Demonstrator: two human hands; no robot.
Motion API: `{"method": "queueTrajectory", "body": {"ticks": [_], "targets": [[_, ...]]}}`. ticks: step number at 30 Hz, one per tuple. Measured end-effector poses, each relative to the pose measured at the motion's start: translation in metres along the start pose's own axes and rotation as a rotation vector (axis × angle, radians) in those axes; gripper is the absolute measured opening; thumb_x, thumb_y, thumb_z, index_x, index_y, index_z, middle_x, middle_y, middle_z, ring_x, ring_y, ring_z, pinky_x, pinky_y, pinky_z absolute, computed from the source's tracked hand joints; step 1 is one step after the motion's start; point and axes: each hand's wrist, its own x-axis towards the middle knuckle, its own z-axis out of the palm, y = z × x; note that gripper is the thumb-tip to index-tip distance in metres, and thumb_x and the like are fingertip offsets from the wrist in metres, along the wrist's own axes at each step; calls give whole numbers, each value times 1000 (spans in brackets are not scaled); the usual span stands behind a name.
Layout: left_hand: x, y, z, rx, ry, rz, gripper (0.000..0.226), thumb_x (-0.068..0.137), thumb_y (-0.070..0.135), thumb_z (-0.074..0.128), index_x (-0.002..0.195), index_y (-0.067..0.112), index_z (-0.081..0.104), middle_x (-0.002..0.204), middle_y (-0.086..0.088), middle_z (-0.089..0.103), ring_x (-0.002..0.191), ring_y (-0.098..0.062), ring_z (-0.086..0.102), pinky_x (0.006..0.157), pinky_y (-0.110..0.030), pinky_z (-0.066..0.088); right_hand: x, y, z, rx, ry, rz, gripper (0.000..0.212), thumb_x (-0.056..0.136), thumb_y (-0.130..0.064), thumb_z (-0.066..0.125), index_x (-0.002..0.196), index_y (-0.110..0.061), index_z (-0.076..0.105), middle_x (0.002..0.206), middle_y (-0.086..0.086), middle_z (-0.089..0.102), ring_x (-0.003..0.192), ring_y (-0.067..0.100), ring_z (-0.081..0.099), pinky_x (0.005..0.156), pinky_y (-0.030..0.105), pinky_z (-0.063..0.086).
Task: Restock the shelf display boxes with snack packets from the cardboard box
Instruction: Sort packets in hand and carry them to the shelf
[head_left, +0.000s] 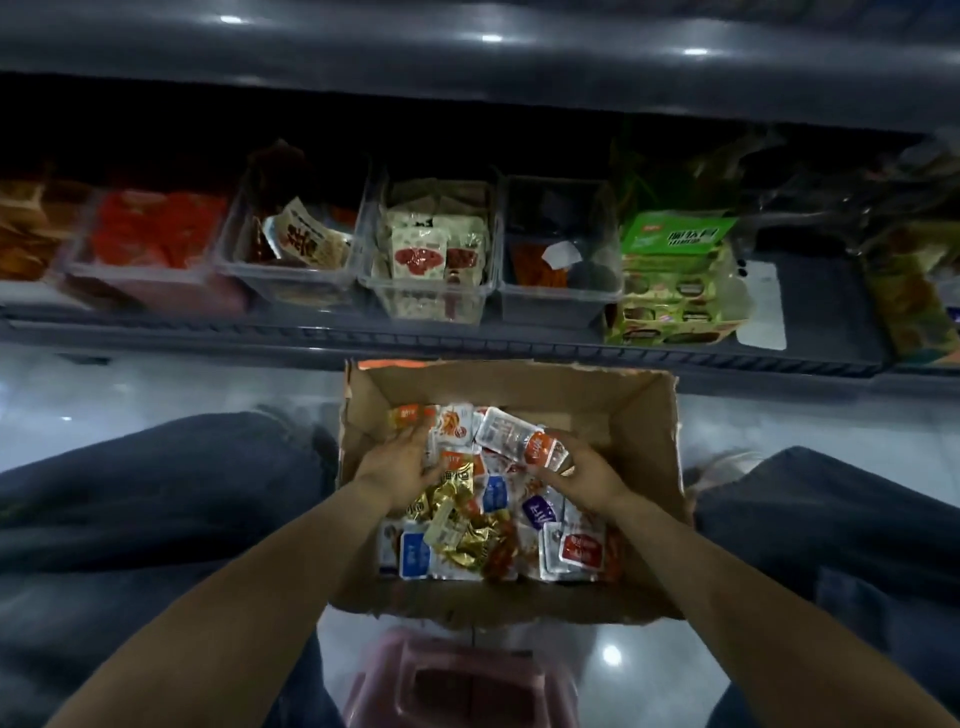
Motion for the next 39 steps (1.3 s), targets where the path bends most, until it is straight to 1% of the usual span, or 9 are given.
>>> {"method": "queueTrajectory", "body": {"ticks": [10, 15, 18, 21, 24, 27, 31, 35, 39], "targets": [[50, -20, 31, -121, -167, -164, 76, 97, 52, 33, 150, 19, -11, 159, 0, -13, 146, -26, -1, 117, -41, 14, 67, 17, 36, -7, -55, 36, 75, 74, -68, 60, 136, -30, 44, 140, -5, 44, 129, 17, 42, 108, 42, 36], [70, -35, 44, -358, -233, -307, 74, 94, 59, 32, 150, 33, -8, 159, 4, -8, 146, -29, 3, 117, -53, 13, 97, 2, 42, 190, -20, 10, 37, 87, -31, 66, 116, -8, 60, 105, 6, 63, 96, 18, 60, 80, 27, 51], [78, -39, 50, -379, -305, -336, 62, 100, 40, 31, 151, 33, -4, 157, 7, -15, 146, -28, -6, 117, -55, 10, 103, -12, 45, 335, -96, 76, 32, 87, -32, 66, 109, -11, 56, 103, 6, 64, 88, 9, 58, 76, 12, 46], [82, -35, 55, -420, -275, -406, 61, 103, 22, 26, 150, 21, -12, 155, 3, -24, 144, -23, -20, 119, -48, -2, 112, -19, 57, 469, -127, 177, 47, 91, -39, 59, 130, -17, 46, 123, -3, 54, 109, 14, 54, 90, 23, 37], [84, -35, 57, -509, -285, -366, 51, 103, 34, 19, 151, 34, 0, 159, 5, -11, 146, -22, -6, 119, -47, 9, 121, -22, 71, 528, -153, 212, 53, 93, -38, 55, 137, -11, 43, 132, 3, 53, 122, 22, 51, 92, 21, 39], [85, -30, 52, -589, -236, -338, 44, 103, 40, 19, 146, 41, 21, 155, 3, 7, 143, -21, 13, 116, -47, 19, 122, -34, 79, 668, -106, 237, 15, 93, -27, 57, 101, -15, 60, 96, -2, 66, 90, 15, 63, 69, 11, 48], [89, -16, 50, -699, -216, -297, 42, 104, 27, 26, 146, 26, 29, 151, -5, 20, 137, -23, 24, 111, -35, 23, 128, -35, 82, 780, -23, 276, 8, 87, -17, 66, 88, -9, 64, 85, 5, 69, 80, 20, 68, 68, 24, 55], [87, -1, 51, -889, -176, -282, 35, 102, 39, 28, 130, 31, 48, 145, -5, 37, 129, -27, 40, 109, -37, 31, 126, -27, 79, 779, 50, 311, 28, 81, -15, 73, 106, -4, 64, 97, 11, 69, 87, 24, 66, 63, 23, 51], [85, 5, 58, -950, -163, -279, 32, 102, 15, 35, 127, 22, 52, 138, -6, 40, 122, -22, 44, 85, -19, 42, 116, -18, 70, 701, 58, 291, 26, 80, -10, 73, 104, -2, 66, 89, 8, 71, 78, 22, 67, 72, 35, 58]]}}
